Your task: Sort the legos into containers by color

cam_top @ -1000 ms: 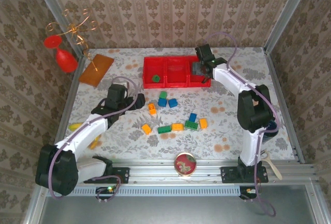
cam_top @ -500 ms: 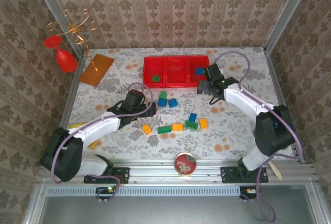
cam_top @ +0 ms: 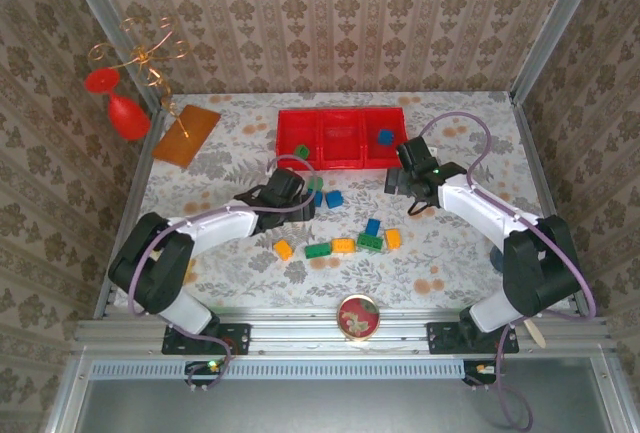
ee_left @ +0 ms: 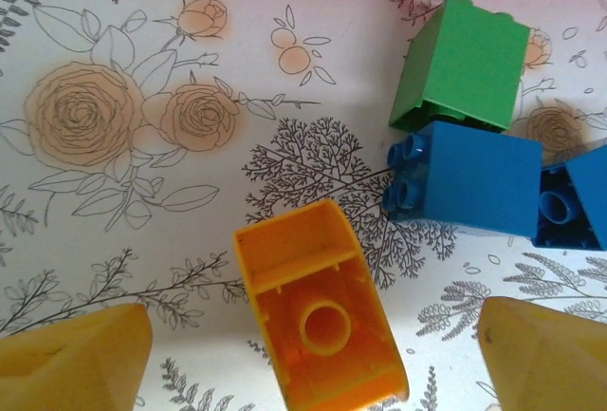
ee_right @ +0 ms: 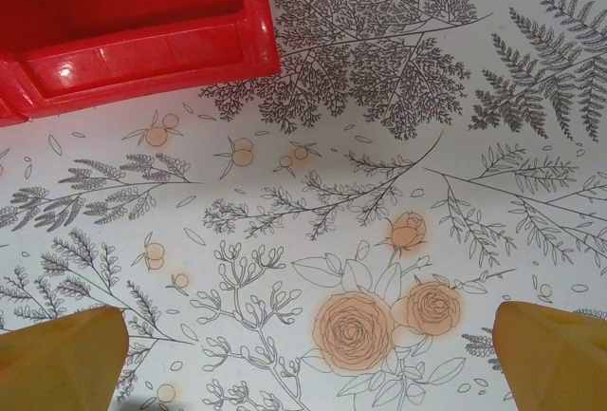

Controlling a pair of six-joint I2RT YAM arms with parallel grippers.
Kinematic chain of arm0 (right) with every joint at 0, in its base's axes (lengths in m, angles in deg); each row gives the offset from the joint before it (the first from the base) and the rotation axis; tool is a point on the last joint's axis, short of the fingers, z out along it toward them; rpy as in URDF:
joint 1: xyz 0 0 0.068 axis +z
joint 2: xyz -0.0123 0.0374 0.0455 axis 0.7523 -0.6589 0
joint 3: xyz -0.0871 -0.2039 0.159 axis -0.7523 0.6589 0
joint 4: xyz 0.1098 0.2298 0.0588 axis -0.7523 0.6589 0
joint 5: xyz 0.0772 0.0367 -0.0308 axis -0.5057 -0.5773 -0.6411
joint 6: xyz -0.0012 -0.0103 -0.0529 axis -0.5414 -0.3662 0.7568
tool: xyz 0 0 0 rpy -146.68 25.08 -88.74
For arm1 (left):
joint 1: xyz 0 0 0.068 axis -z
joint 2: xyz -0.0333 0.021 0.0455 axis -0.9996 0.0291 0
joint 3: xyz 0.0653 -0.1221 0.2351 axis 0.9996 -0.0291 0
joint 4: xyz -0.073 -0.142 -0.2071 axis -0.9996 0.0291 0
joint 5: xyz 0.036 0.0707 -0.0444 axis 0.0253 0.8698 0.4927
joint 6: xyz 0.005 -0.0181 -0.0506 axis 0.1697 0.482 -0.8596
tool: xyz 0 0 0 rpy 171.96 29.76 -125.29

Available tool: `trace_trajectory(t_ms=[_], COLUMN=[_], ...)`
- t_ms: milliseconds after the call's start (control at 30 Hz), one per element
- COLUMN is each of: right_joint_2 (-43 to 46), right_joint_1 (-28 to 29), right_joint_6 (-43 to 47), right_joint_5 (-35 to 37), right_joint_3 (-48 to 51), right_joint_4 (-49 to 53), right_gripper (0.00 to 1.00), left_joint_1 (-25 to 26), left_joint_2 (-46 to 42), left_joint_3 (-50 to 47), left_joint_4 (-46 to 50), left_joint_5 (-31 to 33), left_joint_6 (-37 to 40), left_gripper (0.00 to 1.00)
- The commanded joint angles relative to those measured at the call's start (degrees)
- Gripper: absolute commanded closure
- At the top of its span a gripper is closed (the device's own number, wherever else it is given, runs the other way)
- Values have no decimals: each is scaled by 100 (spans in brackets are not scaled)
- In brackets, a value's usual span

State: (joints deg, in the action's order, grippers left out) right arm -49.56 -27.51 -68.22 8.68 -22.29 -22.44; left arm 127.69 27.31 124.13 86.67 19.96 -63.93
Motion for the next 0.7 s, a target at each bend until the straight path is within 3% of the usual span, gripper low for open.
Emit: trace_trajectory(t_ms=[0, 667], right_joint_2=[177, 186], right_joint_1=[28, 26], right_joint_6=[-96, -131], right_joint_5=[227, 104], right_joint_3=[73, 31], right_joint_4=[132, 46], right_gripper=[0, 0], left_joint_1=[31, 32], left_joint_2=[210, 1008], left_joint_3=[242, 721], left_joint_4=[99, 583], left_joint_5=[182, 455], left_joint_6=[-114, -21], left_gripper=[14, 34])
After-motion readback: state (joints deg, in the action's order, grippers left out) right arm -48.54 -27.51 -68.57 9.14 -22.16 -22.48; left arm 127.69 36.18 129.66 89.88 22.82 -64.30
